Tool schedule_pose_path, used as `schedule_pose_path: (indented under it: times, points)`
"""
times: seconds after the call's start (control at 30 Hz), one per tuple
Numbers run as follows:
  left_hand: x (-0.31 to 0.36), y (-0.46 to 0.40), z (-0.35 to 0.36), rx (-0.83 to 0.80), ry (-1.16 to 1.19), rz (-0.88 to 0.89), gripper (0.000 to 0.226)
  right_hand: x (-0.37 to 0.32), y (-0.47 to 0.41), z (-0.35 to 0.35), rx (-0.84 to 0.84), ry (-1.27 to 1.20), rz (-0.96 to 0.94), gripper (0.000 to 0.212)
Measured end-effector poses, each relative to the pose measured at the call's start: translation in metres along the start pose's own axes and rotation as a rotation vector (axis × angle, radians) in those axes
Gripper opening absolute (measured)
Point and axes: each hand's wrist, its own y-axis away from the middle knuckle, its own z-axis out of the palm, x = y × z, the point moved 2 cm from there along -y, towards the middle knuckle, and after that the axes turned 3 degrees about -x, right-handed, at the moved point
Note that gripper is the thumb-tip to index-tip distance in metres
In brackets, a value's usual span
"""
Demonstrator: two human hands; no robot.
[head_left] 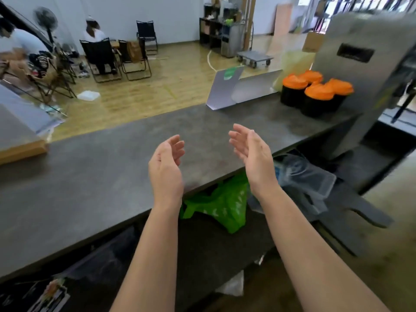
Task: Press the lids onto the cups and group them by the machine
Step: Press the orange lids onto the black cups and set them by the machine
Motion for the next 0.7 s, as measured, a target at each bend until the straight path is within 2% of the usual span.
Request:
schedule_pose_path:
  times: [0.17, 0.5, 0.7]
  points:
    - [-0.017, -0.003, 0.089, -0.101, -0.006, -0.024, 0.038, -0.002, -0.037, -0.081, 0.114, -0.011, 0.006, 0.039]
    - [-0.051, -0.065, 0.228, -0.244, 0.005, -0.082, 0.036, 0.013, -0.135, -0.178, 0.389, -0.012, 0.025, 0.033]
    - [-0.07, -0.1, 0.334, -0.43, -0.066, -0.229, 0.031, 0.028, -0.206, -0.236, 0.553, 0.017, 0.107, 0.042]
